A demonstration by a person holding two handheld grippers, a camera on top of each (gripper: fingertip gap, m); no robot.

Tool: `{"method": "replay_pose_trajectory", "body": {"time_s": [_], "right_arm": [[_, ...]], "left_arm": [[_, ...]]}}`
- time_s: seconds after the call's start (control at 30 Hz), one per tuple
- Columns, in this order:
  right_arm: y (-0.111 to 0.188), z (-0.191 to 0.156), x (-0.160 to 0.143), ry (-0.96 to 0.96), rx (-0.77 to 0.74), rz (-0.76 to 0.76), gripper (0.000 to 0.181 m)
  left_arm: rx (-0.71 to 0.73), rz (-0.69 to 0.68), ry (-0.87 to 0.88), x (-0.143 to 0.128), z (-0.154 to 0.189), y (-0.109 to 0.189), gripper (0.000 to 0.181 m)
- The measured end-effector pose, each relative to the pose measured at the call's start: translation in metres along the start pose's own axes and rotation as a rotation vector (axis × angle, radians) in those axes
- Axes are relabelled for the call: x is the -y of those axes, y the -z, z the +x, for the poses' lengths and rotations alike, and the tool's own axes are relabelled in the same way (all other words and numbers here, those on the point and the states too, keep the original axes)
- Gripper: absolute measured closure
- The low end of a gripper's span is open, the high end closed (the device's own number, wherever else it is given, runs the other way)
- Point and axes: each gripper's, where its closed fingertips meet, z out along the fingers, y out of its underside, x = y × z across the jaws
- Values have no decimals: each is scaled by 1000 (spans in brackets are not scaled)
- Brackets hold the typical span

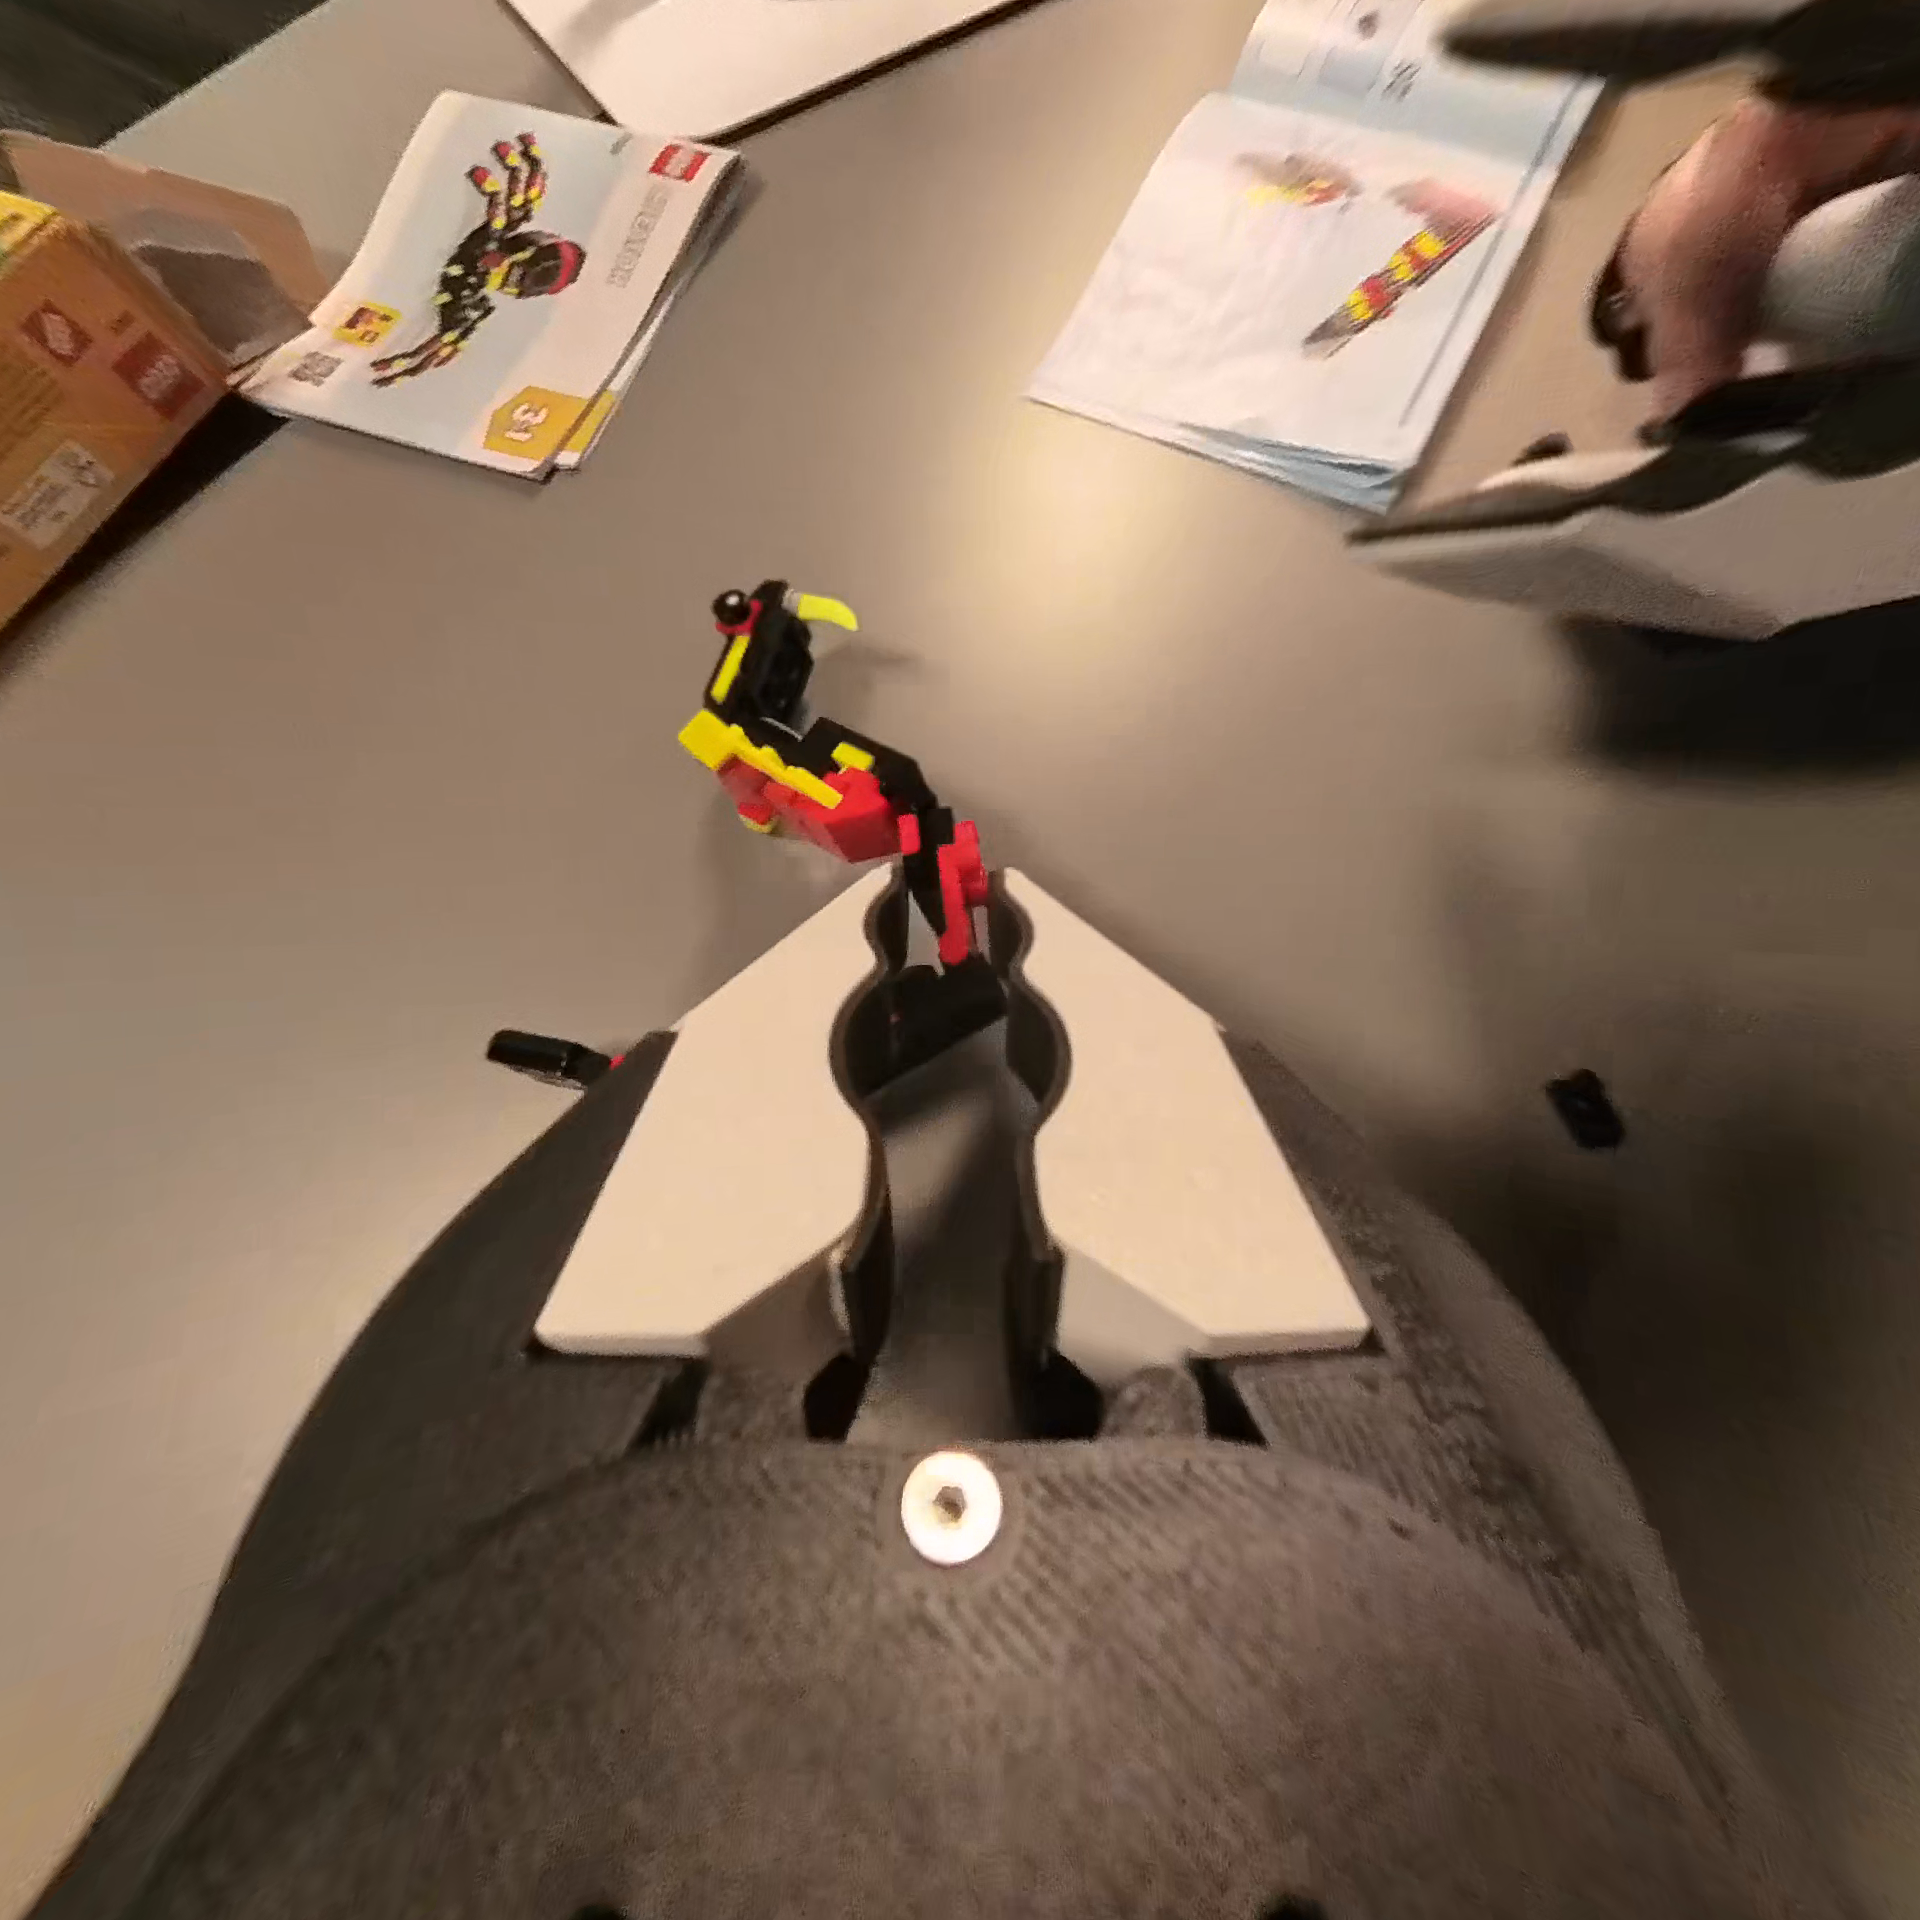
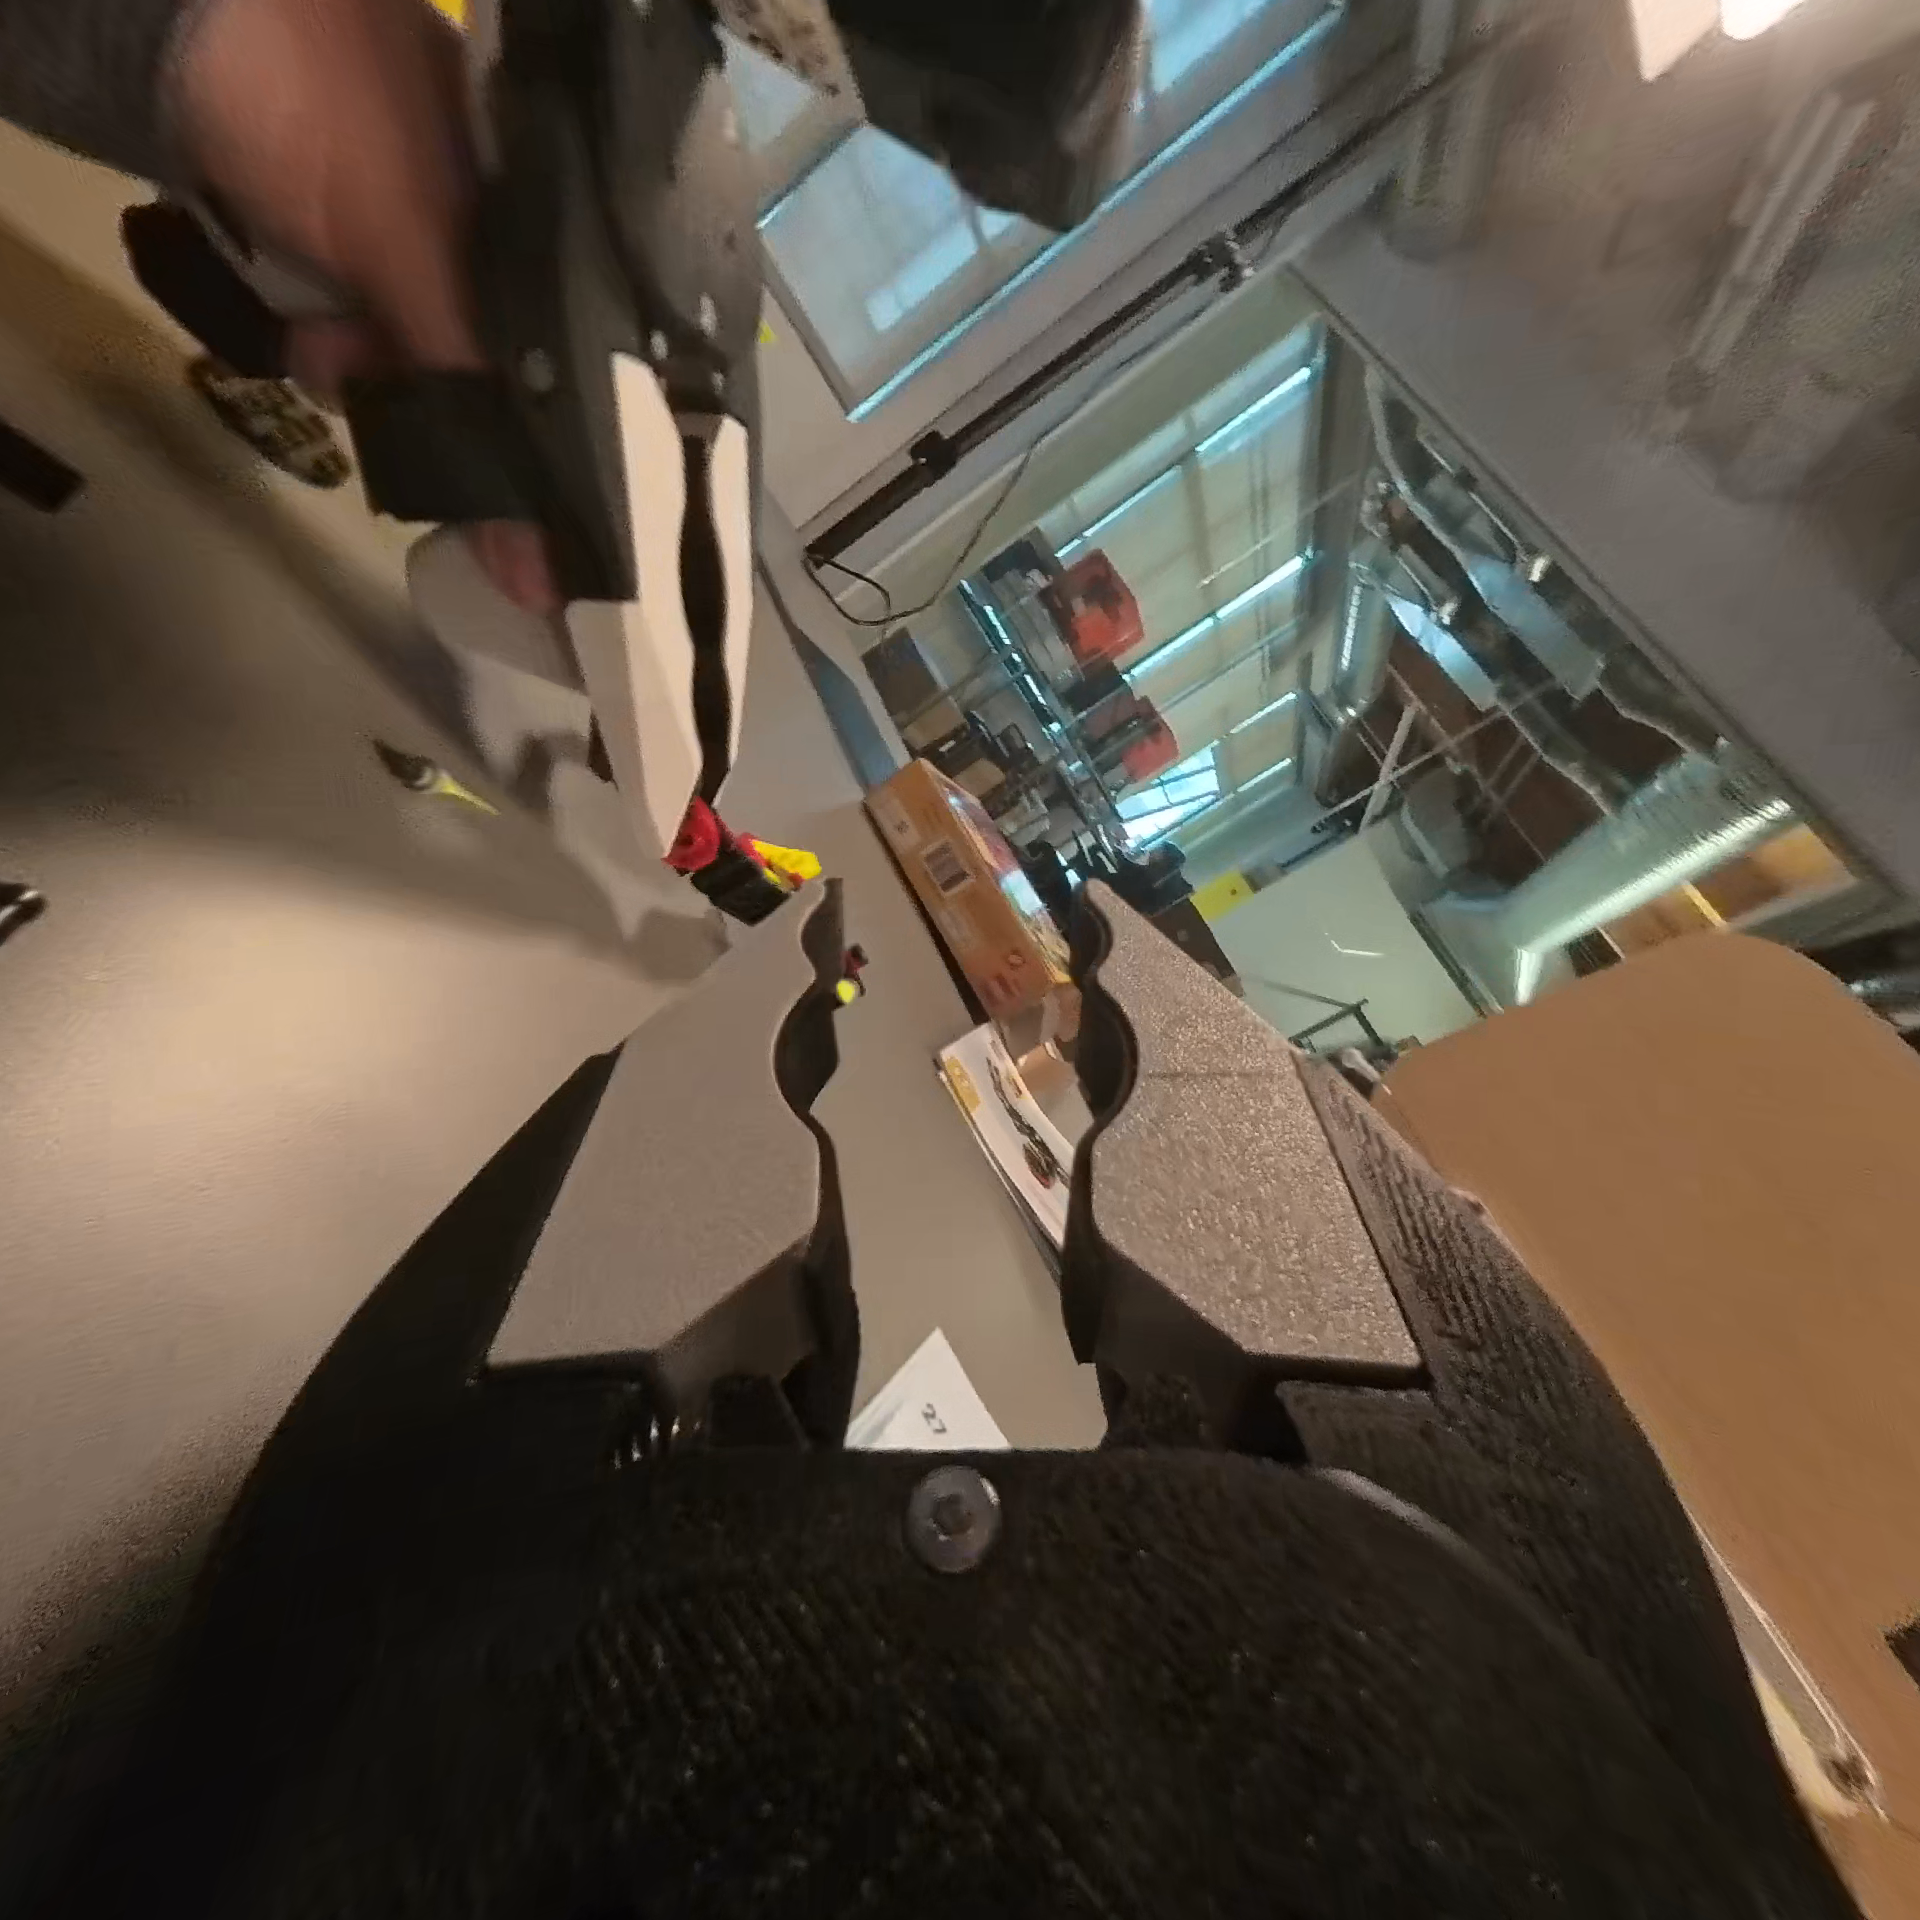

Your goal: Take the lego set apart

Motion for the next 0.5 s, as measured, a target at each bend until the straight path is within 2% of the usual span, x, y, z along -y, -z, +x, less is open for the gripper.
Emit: {"method": "replay_pose_trajectory", "body": {"time_s": [0.13,0.33,0.4,0.5], "right_arm": [[-3,-11,-2,42,46,-23,137],[-7,-16,-11,28,75,-71,125],[-7,-15,-10,-28,82,-52,120],[-2,-17,-1,-230,178,38,106]], "left_arm": [[-81,46,64,3,6,9,167],[-360,189,175,27,36,35,168],[-455,217,194,31,46,45,168],[-591,252,194,34,61,60,167]]}}
